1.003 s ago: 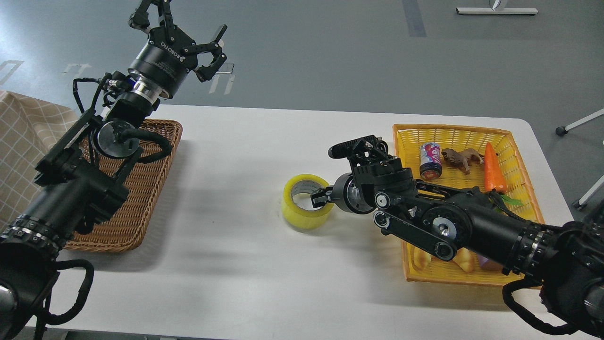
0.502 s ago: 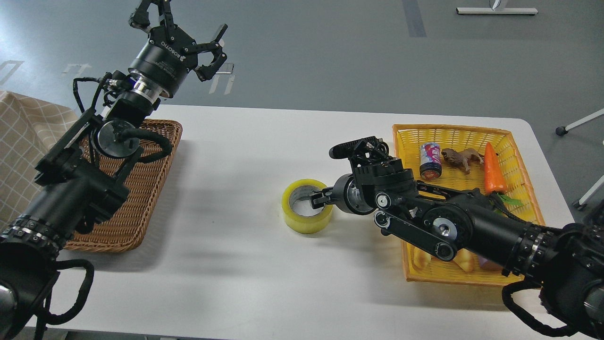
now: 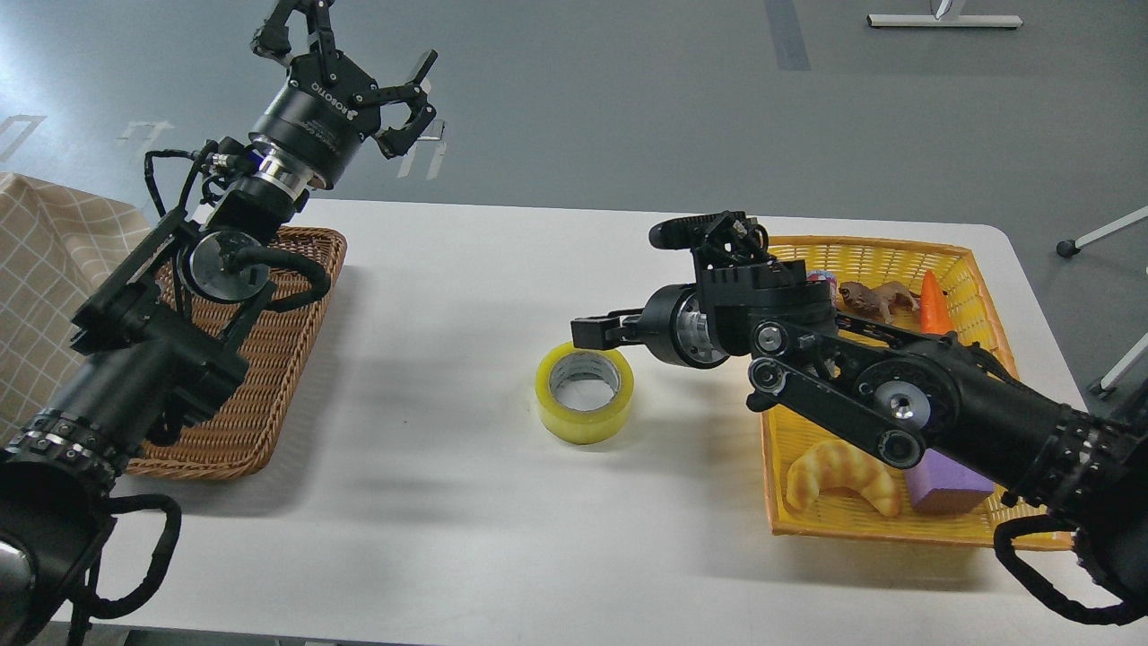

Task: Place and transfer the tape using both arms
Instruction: 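Set the tape roll on the table and open the right gripper, then withdraw the right gripper back above the tray, then reach the left gripper toward the tape roll on the table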

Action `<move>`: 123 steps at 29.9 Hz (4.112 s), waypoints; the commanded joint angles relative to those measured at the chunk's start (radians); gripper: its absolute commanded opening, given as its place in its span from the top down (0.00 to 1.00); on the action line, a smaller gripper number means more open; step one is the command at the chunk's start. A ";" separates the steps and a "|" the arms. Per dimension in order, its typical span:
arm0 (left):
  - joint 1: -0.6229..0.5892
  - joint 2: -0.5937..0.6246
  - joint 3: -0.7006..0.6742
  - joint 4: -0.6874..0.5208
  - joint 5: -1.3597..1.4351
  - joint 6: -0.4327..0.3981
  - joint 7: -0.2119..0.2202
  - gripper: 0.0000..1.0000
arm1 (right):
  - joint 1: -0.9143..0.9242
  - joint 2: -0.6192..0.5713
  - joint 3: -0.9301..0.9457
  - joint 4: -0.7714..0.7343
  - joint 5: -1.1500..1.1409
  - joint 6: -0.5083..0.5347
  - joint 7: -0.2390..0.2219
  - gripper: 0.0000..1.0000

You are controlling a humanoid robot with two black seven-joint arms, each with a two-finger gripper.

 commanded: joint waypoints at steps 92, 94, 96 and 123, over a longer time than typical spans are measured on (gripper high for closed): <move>0.035 0.032 0.024 0.000 0.015 0.000 0.012 0.02 | -0.306 0.125 1.103 -0.249 1.078 0.000 0.338 0.00; 0.036 0.032 0.038 0.000 0.015 0.000 0.012 0.02 | -0.320 0.133 1.105 -0.243 1.078 0.000 0.337 0.00; 0.036 0.032 0.053 0.000 0.015 0.000 0.013 0.02 | -0.321 0.139 1.103 -0.243 1.078 0.000 0.337 0.00; 0.050 0.081 0.153 -0.059 0.026 0.000 0.024 0.02 | -0.386 0.139 1.105 -0.203 1.078 0.000 0.335 0.00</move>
